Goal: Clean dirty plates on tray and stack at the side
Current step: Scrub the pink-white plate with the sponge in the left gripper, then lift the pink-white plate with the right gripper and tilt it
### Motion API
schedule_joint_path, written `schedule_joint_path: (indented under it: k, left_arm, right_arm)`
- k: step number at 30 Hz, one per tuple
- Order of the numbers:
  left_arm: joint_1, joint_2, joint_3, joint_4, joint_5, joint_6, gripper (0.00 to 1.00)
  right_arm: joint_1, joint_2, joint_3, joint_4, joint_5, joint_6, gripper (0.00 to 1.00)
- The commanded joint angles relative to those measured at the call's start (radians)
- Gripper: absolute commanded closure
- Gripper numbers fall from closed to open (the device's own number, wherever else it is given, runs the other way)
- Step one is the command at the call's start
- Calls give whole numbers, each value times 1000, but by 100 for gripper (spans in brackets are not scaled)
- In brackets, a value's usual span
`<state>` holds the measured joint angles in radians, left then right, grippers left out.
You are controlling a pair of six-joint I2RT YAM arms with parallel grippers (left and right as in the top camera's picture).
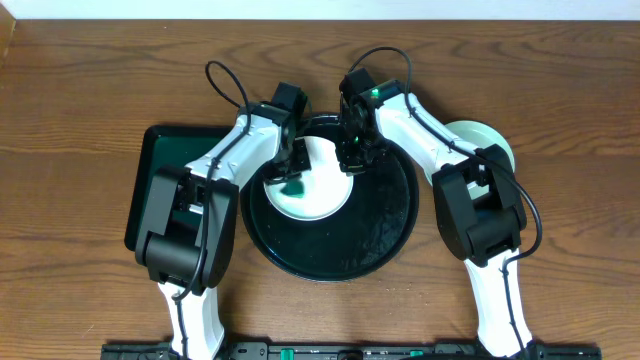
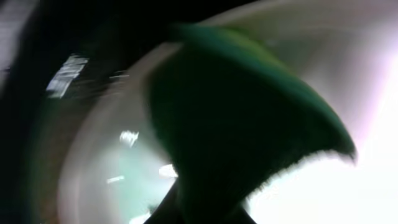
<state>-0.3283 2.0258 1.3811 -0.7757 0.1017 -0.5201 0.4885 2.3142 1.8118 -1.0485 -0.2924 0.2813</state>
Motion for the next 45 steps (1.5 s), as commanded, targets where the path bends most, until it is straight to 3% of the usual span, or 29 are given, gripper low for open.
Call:
schedule_joint_path:
  k: [1, 7, 11, 20, 26, 33, 45]
  left_arm:
    - [23, 39, 9, -69, -187, -39, 93]
    - [-6, 39, 9, -125, 142, 90, 93]
    - [-34, 39, 9, -104, 240, 90, 93]
    - [-25, 39, 9, 97, 230, 81, 92]
    - [39, 37, 12, 145, 94, 60, 93]
    - [115, -14, 100, 12, -22, 60, 93]
    - [162, -256, 221, -243, -32, 134, 93]
  right_arm:
    - [10, 27, -23, -1, 52, 10, 99]
    - [10, 27, -23, 1, 51, 10, 99]
    - [10, 27, -23, 0, 51, 10, 99]
    - [10, 27, -23, -2, 51, 10, 99]
    - [10, 27, -23, -2, 51, 10, 99]
    - [10, 27, -23, 0, 51, 10, 99]
    - [11, 2, -17, 3, 50, -29, 99]
